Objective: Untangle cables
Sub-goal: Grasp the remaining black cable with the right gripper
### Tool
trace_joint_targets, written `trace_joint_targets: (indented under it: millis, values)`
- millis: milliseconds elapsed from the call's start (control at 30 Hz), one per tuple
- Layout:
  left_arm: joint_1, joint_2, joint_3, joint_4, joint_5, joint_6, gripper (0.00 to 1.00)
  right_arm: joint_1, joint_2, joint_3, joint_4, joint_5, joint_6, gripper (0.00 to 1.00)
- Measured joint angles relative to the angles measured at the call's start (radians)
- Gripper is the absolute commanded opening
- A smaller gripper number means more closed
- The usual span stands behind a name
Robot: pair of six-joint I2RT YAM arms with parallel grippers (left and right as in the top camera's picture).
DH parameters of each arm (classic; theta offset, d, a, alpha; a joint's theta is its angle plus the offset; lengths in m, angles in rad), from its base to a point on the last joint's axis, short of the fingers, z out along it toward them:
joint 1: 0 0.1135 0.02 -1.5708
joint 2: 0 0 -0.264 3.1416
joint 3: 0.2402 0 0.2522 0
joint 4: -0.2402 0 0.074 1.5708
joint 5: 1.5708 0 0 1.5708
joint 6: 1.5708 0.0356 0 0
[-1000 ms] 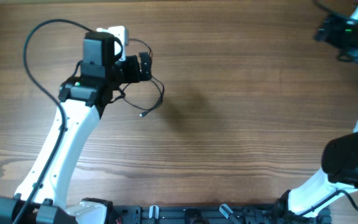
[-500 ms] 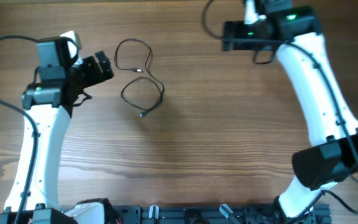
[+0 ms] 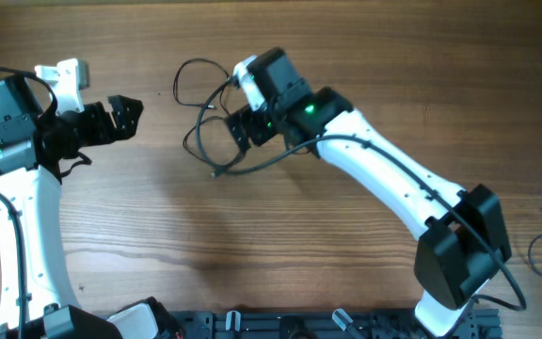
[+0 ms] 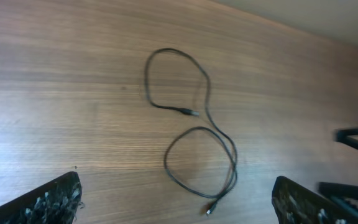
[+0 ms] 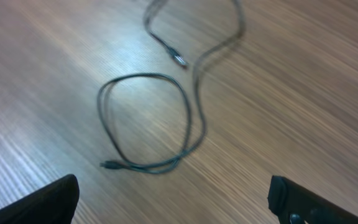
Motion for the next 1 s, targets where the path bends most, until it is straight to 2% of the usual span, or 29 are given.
trace_joint_targets:
  millis: [233,367,667,1000]
  values:
    - [0.000,0.039,0.000,-0.033,0.182,0.172,1.00,0.040,0.060,-0.014,0.050,-0.065,-0.039,1.00]
    - [0.008,0.103,0.000,-0.035,0.223,0.215,1.00,0.040,0.122,-0.016,0.051,-0.077,-0.039,1.00]
    - [0.136,0.134,-0.002,-0.010,0.246,0.220,1.00,0.040,0.203,-0.024,0.089,-0.080,-0.034,1.00]
    - [0.154,0.134,-0.002,-0.009,0.269,0.208,1.00,0.040,0.302,-0.025,0.121,-0.043,0.024,1.00]
